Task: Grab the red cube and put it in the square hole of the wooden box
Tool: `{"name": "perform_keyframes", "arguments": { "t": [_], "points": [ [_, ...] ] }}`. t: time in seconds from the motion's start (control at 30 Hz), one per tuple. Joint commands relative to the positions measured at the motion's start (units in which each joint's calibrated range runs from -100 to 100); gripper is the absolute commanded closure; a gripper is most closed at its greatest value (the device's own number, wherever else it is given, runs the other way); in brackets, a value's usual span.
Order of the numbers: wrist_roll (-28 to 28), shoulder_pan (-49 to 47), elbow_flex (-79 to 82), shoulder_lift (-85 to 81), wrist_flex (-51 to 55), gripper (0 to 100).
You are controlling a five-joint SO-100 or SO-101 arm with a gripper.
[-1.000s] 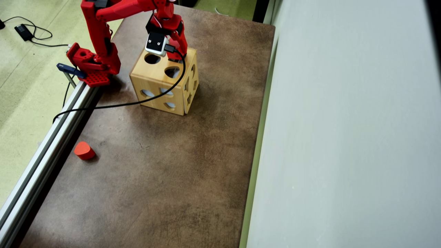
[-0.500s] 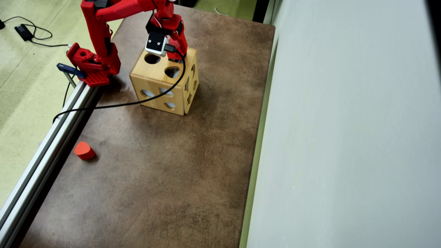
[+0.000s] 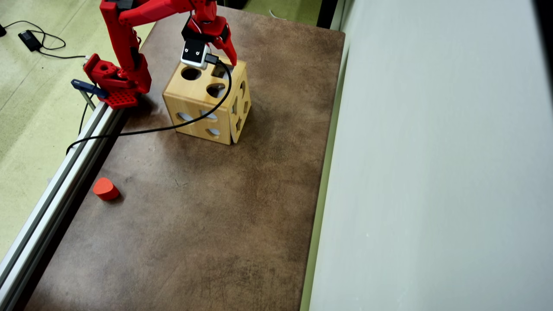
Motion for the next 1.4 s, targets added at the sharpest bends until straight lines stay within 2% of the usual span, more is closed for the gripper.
{"name": "perform_keyframes", "arguments": {
  "t": [0.0,0.3,0.67,0.8,0.97,1.1,1.27,1.37],
  "points": [
    [0.39,-0.51,-0.7,-18.66,0.33,73],
    [0.49,-0.58,1.0,-52.54,0.33,73],
    [0.49,0.31,20.41,-83.28,0.25,74],
    [0.49,1.05,24.52,-87.11,0.17,74],
    [0.59,10.49,24.88,-87.36,0.17,74],
    [4.49,16.43,25.24,-87.62,0.49,74],
    [7.72,16.95,32.84,-87.7,0.49,75],
    [8.3,16.95,34.54,-87.7,0.41,81]
  ]
}}
